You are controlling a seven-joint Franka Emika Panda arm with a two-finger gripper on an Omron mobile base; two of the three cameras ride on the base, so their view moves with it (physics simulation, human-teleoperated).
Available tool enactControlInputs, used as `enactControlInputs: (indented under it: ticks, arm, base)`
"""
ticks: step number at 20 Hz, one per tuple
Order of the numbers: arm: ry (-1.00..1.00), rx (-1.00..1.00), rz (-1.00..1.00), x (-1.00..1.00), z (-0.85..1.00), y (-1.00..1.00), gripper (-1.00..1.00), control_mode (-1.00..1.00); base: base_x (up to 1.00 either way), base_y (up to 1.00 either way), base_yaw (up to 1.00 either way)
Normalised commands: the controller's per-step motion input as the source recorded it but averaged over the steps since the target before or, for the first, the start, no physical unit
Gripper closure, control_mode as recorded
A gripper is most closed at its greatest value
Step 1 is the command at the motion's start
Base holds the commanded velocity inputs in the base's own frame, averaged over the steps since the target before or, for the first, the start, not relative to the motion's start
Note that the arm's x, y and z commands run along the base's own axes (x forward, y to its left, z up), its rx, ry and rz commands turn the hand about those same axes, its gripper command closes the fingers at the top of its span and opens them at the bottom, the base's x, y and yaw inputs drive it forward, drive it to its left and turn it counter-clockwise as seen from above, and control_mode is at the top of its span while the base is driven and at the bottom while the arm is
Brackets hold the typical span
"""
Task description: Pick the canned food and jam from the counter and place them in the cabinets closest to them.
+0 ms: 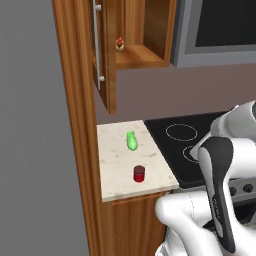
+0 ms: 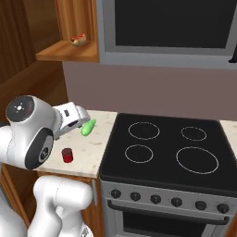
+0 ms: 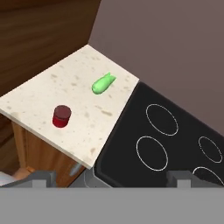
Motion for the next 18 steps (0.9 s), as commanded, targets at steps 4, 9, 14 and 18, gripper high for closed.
enactControlInputs:
  ticks: [4, 9, 14, 18]
  arm:
    - [0.00, 0.01, 0.00, 0.00, -0.01, 0.00, -1.00, -1.00]
    - [0.02, 0.06, 0.03, 0.00, -0.17, 0.10, -1.00, -1.00]
    - [0.03, 0.05, 0.03, 0.05, -0.20, 0.22, -1.00, -1.00]
    - [0.02, 0.03, 0.03, 0.06, -0.15, 0.26, -1.00, -1.00]
  base:
    - [0.00, 0.00, 0.00]
    - [0.00, 0.00, 0.00]
    - [0.00, 0.00, 0.00]
    - [0.00, 0.00, 0.00]
